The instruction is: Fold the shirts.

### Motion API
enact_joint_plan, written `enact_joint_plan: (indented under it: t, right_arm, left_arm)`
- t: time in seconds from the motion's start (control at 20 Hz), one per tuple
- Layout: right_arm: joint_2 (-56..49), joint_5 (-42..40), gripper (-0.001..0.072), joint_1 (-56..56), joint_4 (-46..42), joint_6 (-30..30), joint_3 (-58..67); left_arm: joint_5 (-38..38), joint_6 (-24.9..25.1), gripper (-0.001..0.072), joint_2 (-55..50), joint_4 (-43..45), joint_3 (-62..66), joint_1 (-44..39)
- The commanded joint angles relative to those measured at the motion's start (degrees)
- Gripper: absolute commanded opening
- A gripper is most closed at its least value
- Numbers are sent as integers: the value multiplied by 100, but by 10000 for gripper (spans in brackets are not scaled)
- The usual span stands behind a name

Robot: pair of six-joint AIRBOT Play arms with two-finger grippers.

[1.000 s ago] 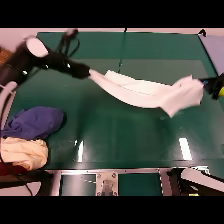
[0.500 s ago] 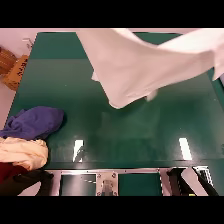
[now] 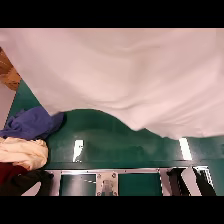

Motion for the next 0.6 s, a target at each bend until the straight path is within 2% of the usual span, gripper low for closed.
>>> enact_joint_plan:
  t: [0.0,0.15,0.3,0.55]
  right_arm:
    - [15,-46,18,116,-649,-11,-299]
    - [-166,-393,18,804,-1156,-247,-1217]
    - [-717,-1307,18,1766,-1788,-511,-2170]
    - [-2839,-2400,18,2649,-1923,-785,-2483]
  left_arm:
    - [-201,-232,20,-42,286,-901,2]
    - [603,-210,20,-457,291,-1764,2]
    - [1521,-72,19,-1362,289,-2194,2]
    - [2787,66,19,-3545,256,-2194,120]
